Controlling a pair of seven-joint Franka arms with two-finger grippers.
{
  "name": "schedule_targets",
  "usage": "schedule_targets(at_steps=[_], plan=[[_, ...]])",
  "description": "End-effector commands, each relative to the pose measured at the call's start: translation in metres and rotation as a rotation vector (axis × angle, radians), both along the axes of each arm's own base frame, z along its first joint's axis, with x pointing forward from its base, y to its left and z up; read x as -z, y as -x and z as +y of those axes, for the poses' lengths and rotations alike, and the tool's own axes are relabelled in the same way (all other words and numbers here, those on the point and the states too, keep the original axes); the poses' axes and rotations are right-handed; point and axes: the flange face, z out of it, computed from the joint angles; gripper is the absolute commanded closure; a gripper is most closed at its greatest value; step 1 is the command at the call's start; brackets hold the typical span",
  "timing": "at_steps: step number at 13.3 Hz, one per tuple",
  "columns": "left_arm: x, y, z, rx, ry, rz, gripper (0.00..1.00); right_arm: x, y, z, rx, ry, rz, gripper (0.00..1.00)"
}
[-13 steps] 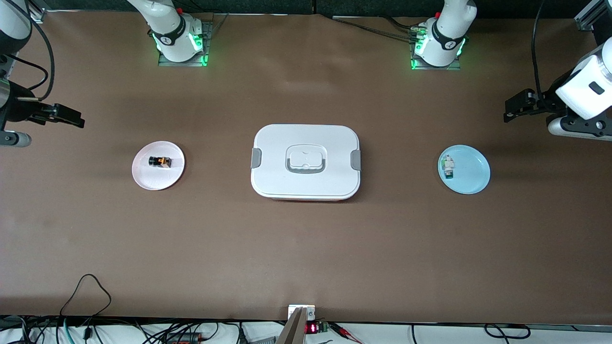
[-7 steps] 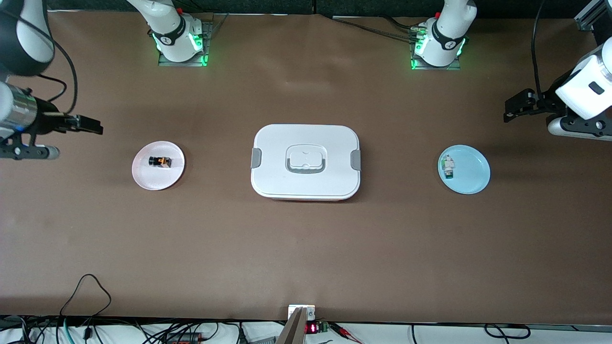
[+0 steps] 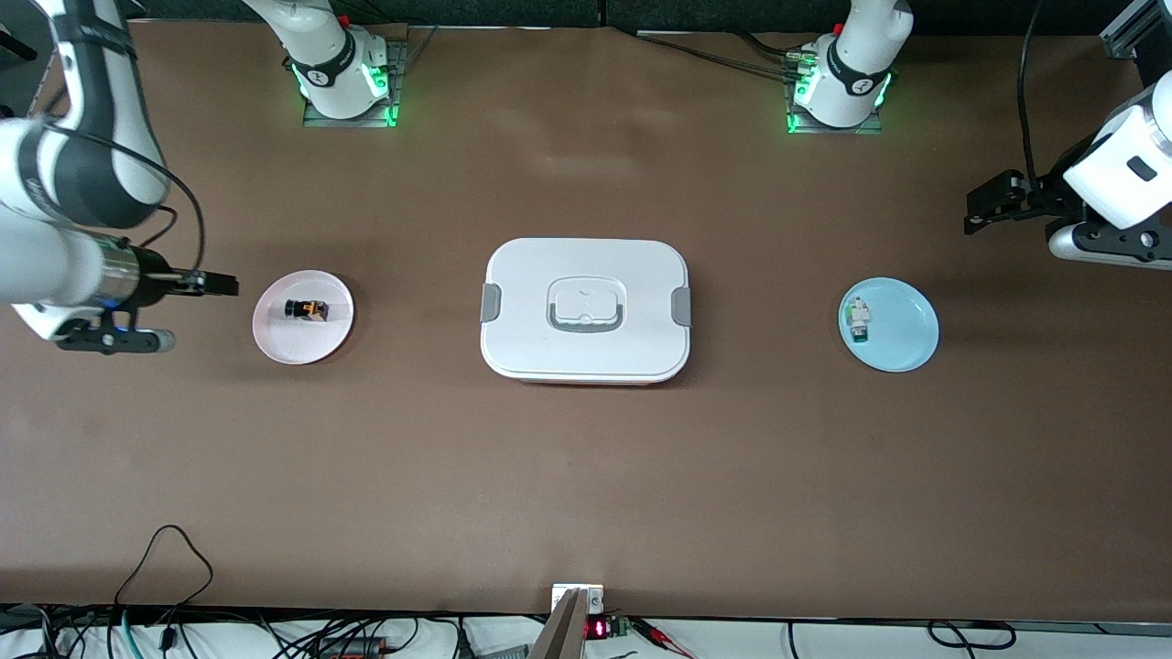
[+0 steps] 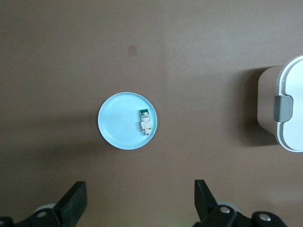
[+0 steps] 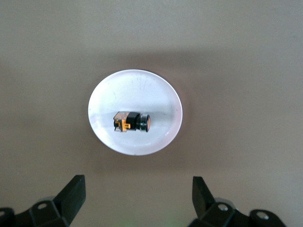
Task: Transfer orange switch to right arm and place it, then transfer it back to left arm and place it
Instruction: 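Move the right gripper back toward the switch on the white plate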
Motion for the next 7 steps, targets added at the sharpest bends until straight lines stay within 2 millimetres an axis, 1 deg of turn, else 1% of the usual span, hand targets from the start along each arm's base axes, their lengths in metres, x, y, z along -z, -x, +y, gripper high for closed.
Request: schedule_targets(at_steps=[1, 4, 6, 7], plan=[[-0.0036, 0.0002, 0.0009, 0.017, -0.003, -0.009, 0.0, 0.03, 0.0177, -0.0018, 0.024, 0.001, -0.027, 0.0], [-0.0034, 0.0003, 0.0015, 0.02, -0.002, -0.007, 0.0, 0.0321, 0.011, 0.0039, -0.005, 0.004, -0.091, 0.0], [-0.0043, 0.0008, 0.0015, 0.022, -0.001, -0.009, 0.0, 0.0363, 0.0103, 0.0043, -0.003, -0.001, -0.093, 0.0], [-0.0035, 0.0003, 0.0015, 0.022, -0.001, -0.007, 0.0, 0.0392, 0.0097, 0.0078, -0.01, -0.001, -0.088, 0.0]])
